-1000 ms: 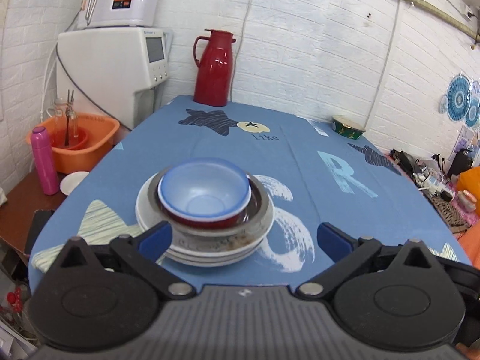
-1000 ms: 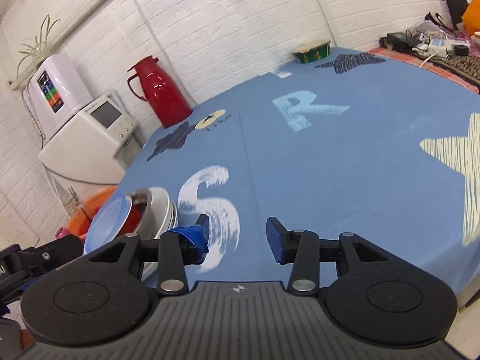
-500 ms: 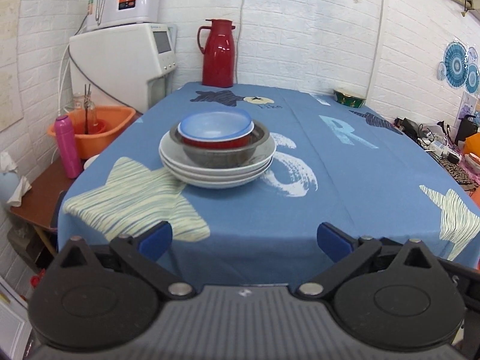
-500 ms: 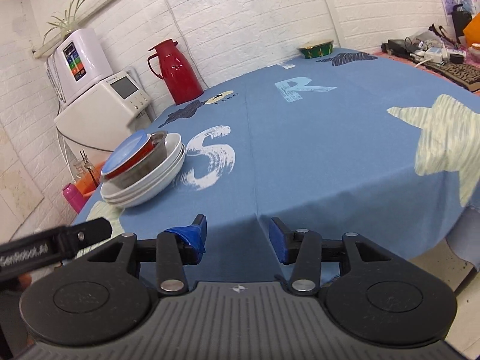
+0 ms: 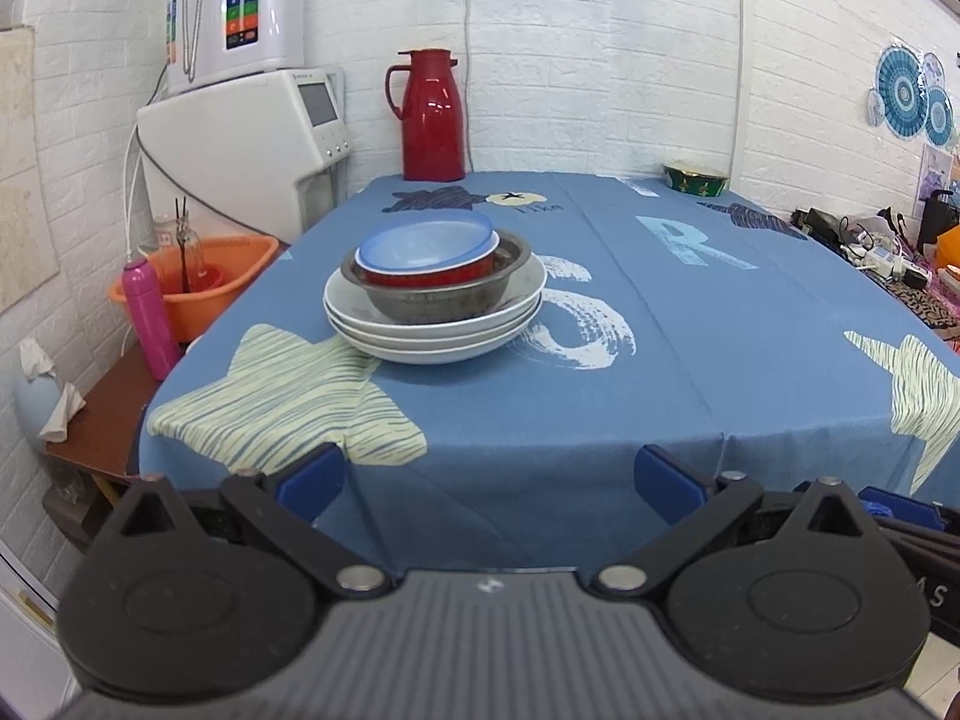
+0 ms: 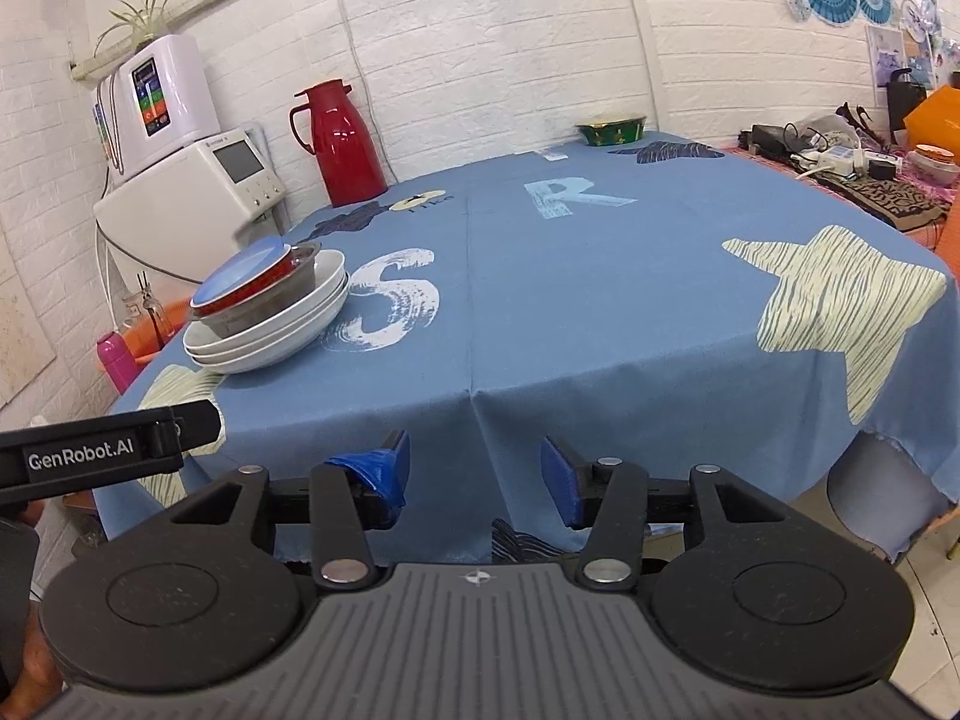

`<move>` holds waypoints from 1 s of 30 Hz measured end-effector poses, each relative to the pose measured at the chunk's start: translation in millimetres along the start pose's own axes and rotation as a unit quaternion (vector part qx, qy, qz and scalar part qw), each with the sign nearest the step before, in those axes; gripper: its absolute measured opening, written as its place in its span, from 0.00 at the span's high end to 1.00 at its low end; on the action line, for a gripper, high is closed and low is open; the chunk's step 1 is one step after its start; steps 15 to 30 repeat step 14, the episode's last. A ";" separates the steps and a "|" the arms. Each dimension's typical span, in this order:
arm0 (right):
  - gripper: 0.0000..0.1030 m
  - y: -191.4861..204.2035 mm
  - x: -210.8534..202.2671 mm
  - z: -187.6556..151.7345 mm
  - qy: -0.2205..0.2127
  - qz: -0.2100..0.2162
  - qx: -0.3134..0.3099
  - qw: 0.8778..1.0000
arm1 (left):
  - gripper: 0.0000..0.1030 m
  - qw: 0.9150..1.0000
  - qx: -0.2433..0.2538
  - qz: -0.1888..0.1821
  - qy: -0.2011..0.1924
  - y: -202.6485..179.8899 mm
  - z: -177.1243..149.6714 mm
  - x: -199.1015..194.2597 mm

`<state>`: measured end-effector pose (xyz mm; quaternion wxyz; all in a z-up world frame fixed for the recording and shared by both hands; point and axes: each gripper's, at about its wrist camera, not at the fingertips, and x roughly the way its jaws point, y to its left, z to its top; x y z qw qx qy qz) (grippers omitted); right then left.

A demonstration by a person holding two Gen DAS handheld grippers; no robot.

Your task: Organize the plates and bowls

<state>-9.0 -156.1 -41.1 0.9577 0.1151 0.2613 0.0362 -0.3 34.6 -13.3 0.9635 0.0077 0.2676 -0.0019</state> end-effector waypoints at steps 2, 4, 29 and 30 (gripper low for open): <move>0.67 -0.7 0.8 -1.3 0.003 0.002 0.001 1.000 | 0.01 1.000 0.002 0.000 0.001 -1.2 -0.5 -0.3; 0.66 -0.3 1.1 -2.3 0.004 0.003 0.000 1.000 | 0.01 1.000 0.004 0.005 -0.001 -2.2 -1.4 -0.8; 0.63 4.5 1.8 -6.7 0.013 0.008 0.001 1.000 | 0.01 1.000 0.008 -0.002 -0.017 -3.0 -3.5 -4.7; 0.63 4.5 1.8 -6.7 0.013 0.008 0.001 1.000 | 0.01 1.000 0.008 -0.002 -0.017 -3.0 -3.5 -4.7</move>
